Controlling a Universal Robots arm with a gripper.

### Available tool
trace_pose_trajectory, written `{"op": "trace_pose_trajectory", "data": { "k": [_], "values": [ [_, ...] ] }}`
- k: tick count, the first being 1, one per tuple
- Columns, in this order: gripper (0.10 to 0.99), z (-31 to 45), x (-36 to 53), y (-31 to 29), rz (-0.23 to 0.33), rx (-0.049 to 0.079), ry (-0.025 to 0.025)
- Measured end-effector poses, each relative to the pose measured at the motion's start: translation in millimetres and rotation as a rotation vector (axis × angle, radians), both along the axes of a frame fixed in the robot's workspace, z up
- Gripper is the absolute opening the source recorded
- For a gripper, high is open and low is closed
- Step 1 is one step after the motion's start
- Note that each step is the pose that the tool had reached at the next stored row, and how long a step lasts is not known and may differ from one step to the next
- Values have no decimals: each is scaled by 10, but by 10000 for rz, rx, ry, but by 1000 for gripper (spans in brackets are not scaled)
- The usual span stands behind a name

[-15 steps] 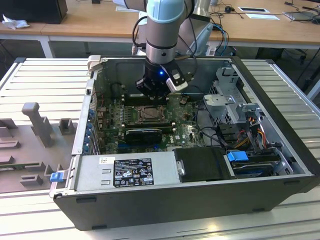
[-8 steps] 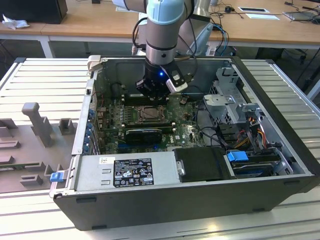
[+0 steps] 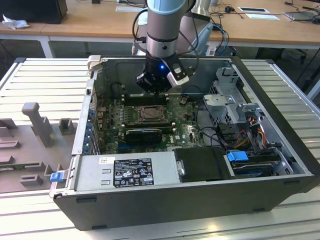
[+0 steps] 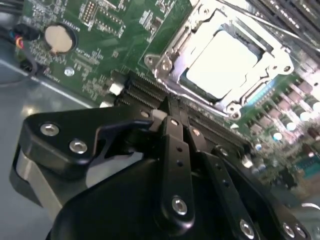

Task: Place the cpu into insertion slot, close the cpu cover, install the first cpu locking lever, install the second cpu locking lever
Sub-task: 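Install the first cpu locking lever, then install the second cpu locking lever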

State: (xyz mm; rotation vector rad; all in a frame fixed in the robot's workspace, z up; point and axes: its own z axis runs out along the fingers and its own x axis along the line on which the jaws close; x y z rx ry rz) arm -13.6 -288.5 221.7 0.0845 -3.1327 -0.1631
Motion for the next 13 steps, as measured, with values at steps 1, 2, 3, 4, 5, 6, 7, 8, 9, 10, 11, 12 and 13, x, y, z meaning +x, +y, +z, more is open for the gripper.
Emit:
{"op": "trace_pose_trajectory", "data": {
  "k": [1,2,3,4,5,6,7,8,9,10,11,12,13],
  "values": [
    [106,1,0,-4,2,-1,0],
    [106,1,0,-10,1,-2,2],
    [106,1,0,-13,0,-3,1],
    [106,1,0,-27,0,-2,1],
    [106,1,0,-36,0,-2,1],
    [106,1,0,-45,0,-2,2],
    [106,1,0,-52,0,-2,1],
    [106,1,0,-59,-1,-2,1],
    [106,1,0,-66,0,-2,1],
    [106,1,0,-77,0,-2,1],
    [106,1,0,-88,0,-2,1],
    [106,1,0,-124,0,-3,2],
    [106,1,0,-138,-1,-2,1]
  ]
}}
